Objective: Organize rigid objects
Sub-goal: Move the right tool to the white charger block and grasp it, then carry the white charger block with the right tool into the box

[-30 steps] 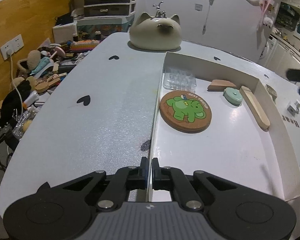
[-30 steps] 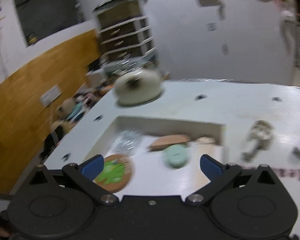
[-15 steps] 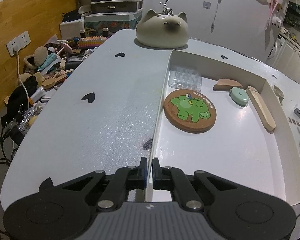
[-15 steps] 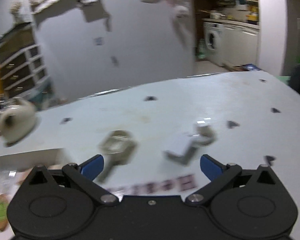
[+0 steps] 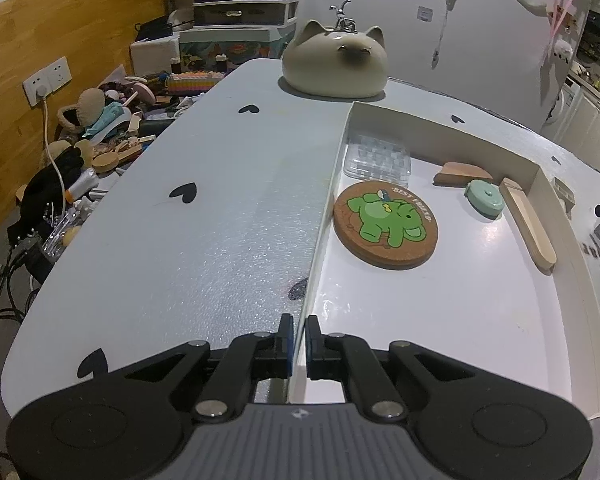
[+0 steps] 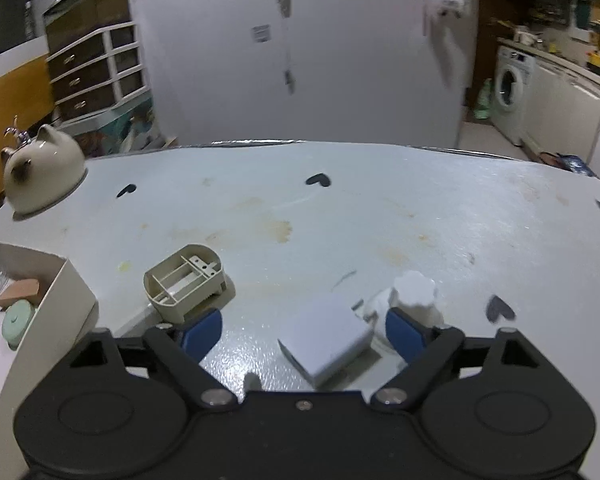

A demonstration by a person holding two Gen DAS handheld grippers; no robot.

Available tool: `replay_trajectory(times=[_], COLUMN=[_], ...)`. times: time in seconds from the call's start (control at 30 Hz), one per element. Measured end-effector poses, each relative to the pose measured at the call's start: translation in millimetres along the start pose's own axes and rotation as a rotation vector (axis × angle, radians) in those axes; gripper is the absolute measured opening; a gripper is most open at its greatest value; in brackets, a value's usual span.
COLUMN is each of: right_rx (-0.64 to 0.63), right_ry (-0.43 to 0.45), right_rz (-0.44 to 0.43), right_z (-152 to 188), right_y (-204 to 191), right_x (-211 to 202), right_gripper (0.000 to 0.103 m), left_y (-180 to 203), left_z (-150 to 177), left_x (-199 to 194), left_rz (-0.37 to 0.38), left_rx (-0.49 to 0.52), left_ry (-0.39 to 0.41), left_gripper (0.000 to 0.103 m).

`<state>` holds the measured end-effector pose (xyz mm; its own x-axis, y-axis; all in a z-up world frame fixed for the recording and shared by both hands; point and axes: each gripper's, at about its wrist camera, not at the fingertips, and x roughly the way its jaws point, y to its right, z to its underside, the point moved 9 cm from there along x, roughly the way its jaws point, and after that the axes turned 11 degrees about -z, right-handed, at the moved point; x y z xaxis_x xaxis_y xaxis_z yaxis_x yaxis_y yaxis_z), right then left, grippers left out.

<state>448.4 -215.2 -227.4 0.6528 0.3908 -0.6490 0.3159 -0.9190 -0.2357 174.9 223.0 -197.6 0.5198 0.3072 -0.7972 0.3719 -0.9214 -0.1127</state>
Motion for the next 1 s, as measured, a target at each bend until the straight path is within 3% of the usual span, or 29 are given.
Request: replay_trajectory(times=[0.2, 0.43, 0.6, 0.77, 0.93, 1.0], right_rx=[0.03, -0.024, -0.05, -0.045, -0.067, -0.054], right_ry=[-0.048, -0.081, -0.087, -0.05, -0.116, -0.106], right_rz=[-0.036, -0.108, -0.074, -0.008, 0.053, 0.072], right_z=[2.8, 17.7, 23.3, 10.4, 13.5, 13.8], right_y=[6.7, -16.2, -30.0, -32.8, -31.7, -30.0], right_x=[12.8, -0.3, -4.4, -5.2, 8.8, 7.1], right_gripper=[0.079, 0.067, 0.053, 0.055, 0.055, 0.046], left_y=[0.1, 1.0, 0.3, -0.8, -0.5, -0.3], left_z=[-0.4, 1.2, 0.9, 0.4, 0.8, 1.1], left_x=[-0.1, -1.4, -1.0, -0.9, -1.0, -0.9], left_rz=[-0.014, -0.021, -0.021, -0.02, -0.017, -0.016], left_rx=[-0.019, -0.021, -0.029, -0.036, -0.035, -0.034], left_ry=[-0.003, -0.001, -0.002, 0.002, 0.007, 0.009], left_gripper=[0.007, 0.007, 0.007, 0.007, 0.007, 0.007])
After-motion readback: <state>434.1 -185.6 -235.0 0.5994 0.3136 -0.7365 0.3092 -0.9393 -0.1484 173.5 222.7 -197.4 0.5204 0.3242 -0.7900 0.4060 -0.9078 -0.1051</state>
